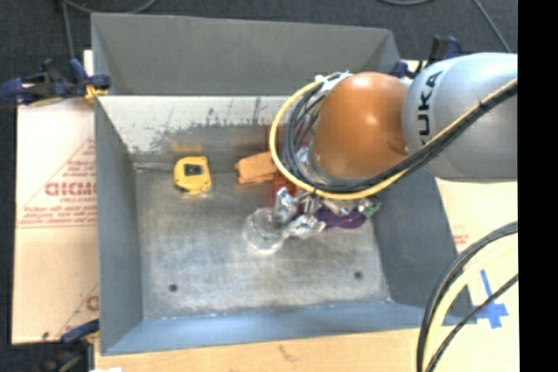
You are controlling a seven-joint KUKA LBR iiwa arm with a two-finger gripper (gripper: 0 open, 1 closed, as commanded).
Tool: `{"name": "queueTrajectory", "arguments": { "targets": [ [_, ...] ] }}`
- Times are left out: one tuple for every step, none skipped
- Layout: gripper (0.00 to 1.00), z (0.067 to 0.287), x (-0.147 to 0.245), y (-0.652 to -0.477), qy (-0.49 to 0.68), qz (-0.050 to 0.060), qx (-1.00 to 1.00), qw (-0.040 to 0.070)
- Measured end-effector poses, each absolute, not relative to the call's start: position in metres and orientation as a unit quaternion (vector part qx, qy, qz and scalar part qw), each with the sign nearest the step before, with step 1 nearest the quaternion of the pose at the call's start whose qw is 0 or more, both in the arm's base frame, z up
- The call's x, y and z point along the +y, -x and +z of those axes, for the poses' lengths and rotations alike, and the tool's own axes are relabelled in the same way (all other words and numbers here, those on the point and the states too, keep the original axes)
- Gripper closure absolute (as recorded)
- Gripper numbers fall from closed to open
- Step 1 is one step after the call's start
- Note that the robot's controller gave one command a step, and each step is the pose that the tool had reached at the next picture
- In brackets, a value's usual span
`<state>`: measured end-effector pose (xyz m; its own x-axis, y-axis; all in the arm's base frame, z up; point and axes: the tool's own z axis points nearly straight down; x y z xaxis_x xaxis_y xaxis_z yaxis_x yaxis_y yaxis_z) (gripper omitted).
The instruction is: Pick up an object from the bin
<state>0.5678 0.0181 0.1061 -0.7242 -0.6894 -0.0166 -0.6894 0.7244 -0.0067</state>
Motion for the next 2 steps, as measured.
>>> {"name": "queueTrajectory", "arguments": {
  "targets": [
    [1.0, 0.102, 0.012, -0.573, 0.365, 0.006, 0.931, 0.01],
    [1.0, 0.145, 0.004, -0.561, 0.457, 0.001, 0.89, 0.0]
  ]
}}
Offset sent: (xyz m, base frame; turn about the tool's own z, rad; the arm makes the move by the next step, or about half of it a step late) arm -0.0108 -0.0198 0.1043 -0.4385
